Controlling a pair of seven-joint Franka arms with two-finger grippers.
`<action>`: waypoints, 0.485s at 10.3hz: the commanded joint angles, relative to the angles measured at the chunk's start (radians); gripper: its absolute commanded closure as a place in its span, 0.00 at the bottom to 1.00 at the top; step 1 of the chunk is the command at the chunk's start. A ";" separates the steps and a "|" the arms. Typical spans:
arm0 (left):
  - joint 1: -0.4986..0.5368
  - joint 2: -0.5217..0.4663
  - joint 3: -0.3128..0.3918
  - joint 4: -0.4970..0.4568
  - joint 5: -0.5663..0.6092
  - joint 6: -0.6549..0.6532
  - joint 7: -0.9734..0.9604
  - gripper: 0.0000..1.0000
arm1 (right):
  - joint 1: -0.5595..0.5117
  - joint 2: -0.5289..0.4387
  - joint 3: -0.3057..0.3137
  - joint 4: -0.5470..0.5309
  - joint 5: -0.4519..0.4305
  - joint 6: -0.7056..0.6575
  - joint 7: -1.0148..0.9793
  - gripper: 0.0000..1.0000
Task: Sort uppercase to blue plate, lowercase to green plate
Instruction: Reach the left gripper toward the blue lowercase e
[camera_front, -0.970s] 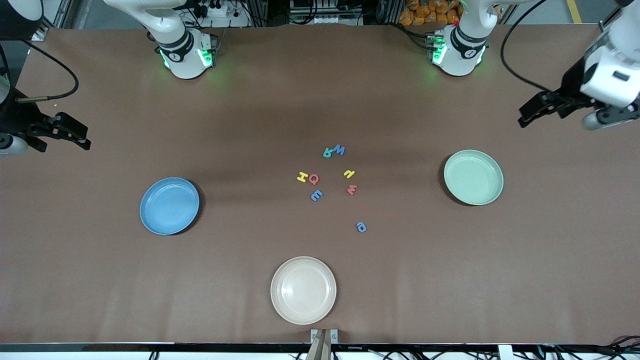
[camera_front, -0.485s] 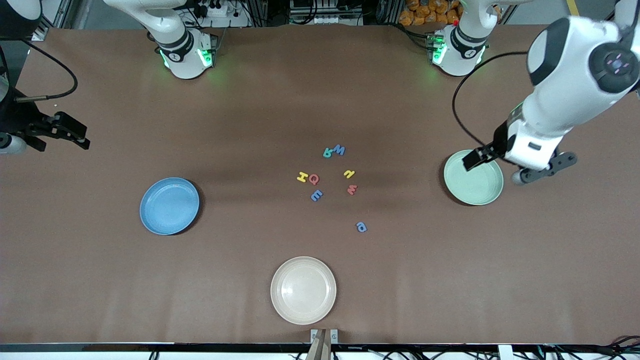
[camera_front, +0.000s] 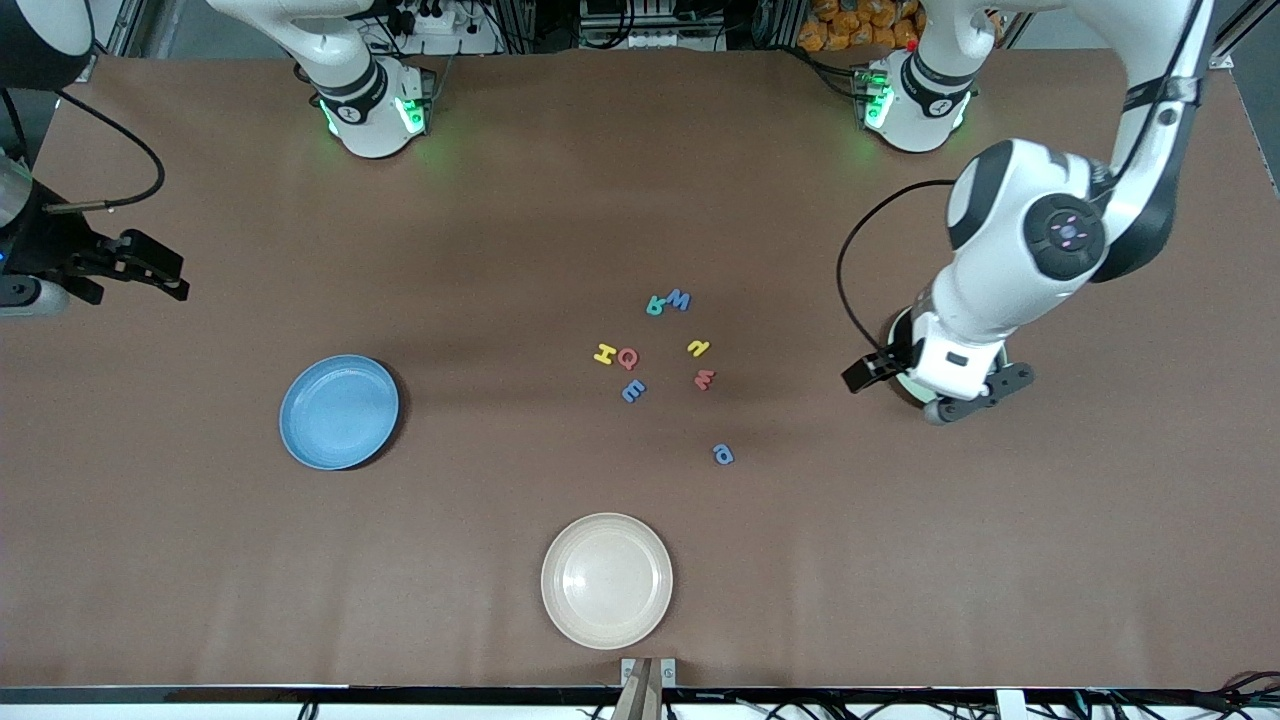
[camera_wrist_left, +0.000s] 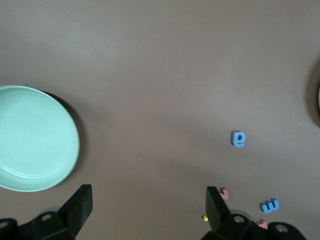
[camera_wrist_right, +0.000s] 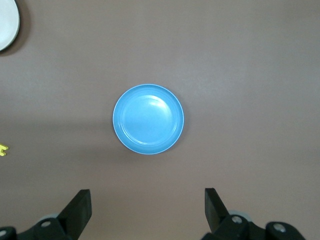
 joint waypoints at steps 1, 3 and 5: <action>-0.058 0.097 0.004 0.077 0.055 0.039 -0.115 0.00 | 0.022 0.049 -0.007 -0.018 0.000 0.015 -0.004 0.00; -0.093 0.170 0.003 0.136 0.105 0.043 -0.187 0.00 | 0.024 0.105 -0.007 -0.026 0.000 0.054 -0.006 0.00; -0.127 0.240 0.009 0.209 0.106 0.043 -0.229 0.00 | 0.024 0.148 -0.007 -0.029 -0.002 0.069 -0.006 0.00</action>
